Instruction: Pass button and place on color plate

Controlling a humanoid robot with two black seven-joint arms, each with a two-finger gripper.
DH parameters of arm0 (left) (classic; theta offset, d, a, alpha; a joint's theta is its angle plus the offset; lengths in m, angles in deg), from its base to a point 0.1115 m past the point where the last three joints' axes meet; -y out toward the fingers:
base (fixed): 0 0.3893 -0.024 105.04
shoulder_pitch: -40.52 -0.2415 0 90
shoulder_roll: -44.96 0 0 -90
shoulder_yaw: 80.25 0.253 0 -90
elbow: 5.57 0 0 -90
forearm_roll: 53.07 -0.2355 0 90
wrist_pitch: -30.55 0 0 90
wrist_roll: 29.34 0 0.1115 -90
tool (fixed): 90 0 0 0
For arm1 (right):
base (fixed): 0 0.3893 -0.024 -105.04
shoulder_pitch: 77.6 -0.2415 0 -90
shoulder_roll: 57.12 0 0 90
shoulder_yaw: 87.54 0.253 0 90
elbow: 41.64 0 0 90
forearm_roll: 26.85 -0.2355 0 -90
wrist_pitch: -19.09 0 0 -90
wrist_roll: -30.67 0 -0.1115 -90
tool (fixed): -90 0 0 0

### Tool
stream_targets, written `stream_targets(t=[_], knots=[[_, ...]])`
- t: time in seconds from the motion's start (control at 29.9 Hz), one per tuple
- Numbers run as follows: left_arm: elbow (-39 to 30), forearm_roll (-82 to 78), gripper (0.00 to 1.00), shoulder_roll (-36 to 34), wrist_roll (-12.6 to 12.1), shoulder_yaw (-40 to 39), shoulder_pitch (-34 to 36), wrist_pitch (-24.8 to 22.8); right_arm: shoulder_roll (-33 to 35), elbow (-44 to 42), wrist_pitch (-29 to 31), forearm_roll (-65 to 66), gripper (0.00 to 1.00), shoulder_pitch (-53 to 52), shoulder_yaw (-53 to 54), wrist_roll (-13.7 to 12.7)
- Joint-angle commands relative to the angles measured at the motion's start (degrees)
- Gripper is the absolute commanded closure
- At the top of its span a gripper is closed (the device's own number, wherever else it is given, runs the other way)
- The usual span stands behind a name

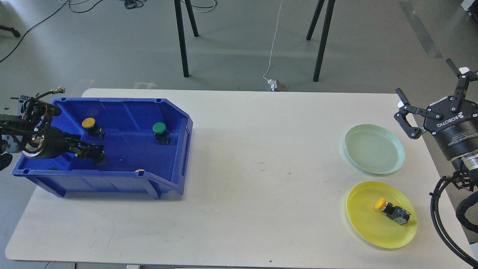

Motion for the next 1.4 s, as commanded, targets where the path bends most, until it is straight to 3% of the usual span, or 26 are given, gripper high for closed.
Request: stream_targets(t=[0.0,0.5,0.6,0.73,1.07,1.17,1.27,1.37], knots=[[2.4,0.0,0.17,2.3,0.0,0.0,-0.5,0.0,0.0,0.0,0.0,0.0,0.01,0.3,0.0,0.0],[6.1,-0.2,0.38,4.8,0.0,0.1,-2.5,0.1,-0.3,-0.2,0.0,0.0,0.01,0.7,0.0,0.0],[6.1,-0.3,0.56,4.8,0.0,0.1,-2.6,0.2,-0.4,-0.3,-0.1,0.0,0.01,0.8,-0.1,0.0],[6.2,-1.0,0.93,4.8,0.0,0.2,-2.6,0.7,-0.5,-0.3,-0.1,0.0,0.01,1.0,0.0,0.0],[3.5,-1.3,0.96,2.5,0.0,-0.9,-0.6,5.5,-0.4,-0.3,-0.1,0.0,0.01,1.5,0.2,0.1],[-2.9,-1.0,0.96,-1.4,0.0,-3.6,1.7,6.6,-0.4,-0.3,-0.1,0.0,0.01,1.5,0.3,0.1],[-15.3,1.0,0.96,-9.2,0.0,-10.9,3.4,5.6,-0.2,-0.3,-0.1,0.2,0.01,1.5,0.3,0.1],[-29.0,6.0,0.96,-15.9,0.0,-20.2,3.2,1.2,0.0,-0.4,-0.3,1.5,0.01,1.6,0.2,0.1]])
